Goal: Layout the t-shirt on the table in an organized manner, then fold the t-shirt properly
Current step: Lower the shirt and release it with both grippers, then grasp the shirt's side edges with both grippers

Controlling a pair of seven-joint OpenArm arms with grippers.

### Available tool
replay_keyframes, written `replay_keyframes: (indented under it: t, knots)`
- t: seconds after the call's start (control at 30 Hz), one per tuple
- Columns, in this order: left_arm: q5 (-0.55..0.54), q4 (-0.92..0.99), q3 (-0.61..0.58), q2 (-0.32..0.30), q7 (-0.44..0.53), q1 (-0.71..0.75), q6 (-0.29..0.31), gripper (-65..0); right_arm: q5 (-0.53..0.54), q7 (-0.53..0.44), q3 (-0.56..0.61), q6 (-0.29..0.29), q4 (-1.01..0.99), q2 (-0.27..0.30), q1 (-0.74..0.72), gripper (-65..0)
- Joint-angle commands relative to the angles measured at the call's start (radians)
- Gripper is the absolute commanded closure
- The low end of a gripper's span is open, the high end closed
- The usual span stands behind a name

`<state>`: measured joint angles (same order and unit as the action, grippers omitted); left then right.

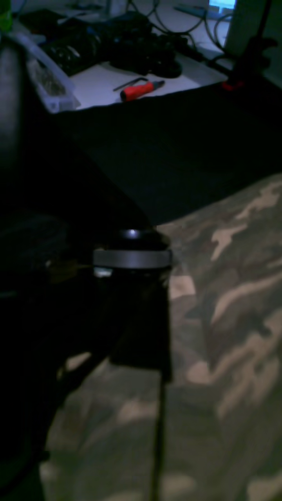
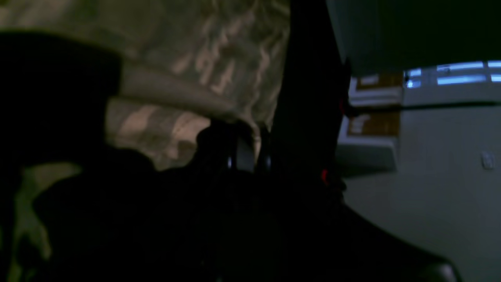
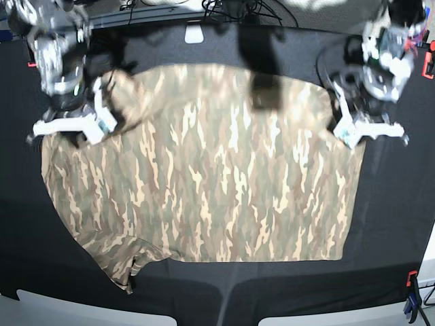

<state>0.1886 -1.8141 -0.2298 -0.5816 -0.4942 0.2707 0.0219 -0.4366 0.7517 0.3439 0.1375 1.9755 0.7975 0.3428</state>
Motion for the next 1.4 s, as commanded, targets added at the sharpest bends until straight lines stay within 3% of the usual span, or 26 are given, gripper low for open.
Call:
replay_keyframes:
  t: [0.0,0.33,0.53,0.77,0.93,1.13,1.37]
  knots:
    - [-0.001,0.003,0.006,-0.012,0.018,-0.018,-0.014,0.0,-0.018,-0.014,-0.01,0.016,-0.005,0.004,-0.027,0.0]
    - [-0.011,0.09,0.006,-0.012,0.048,-0.088,-0.014,0.0,0.109,-0.067,-0.01,-0.055,-0.087,-0.069,-0.173,0.0]
    - [-0.013,0.105,0.006,-0.012,0.051,-0.136,-0.014,0.0,0.162,-0.086,-0.01,-0.101,-0.116,-0.069,-0.241,0.0]
    - [-0.041,0.121,0.006,-0.012,0.066,-0.158,-0.014,0.0,0.212,-0.114,-0.01,-0.102,-0.198,-0.069,-0.293,0.0]
    - [-0.042,0.121,0.006,-0.012,0.07,-0.16,-0.014,0.0,0.266,-0.124,-0.01,-0.154,-0.24,-0.069,-0.344,0.0]
    - [-0.042,0.121,0.006,-0.011,0.08,-0.161,-0.014,0.0,0.269,-0.124,-0.01,-0.159,-0.258,-0.069,-0.388,0.0]
    - [-0.095,0.121,0.006,0.003,0.129,-0.163,-0.014,0.0,0.369,-0.191,-0.01,-0.243,-0.259,-0.08,-0.414,0.0]
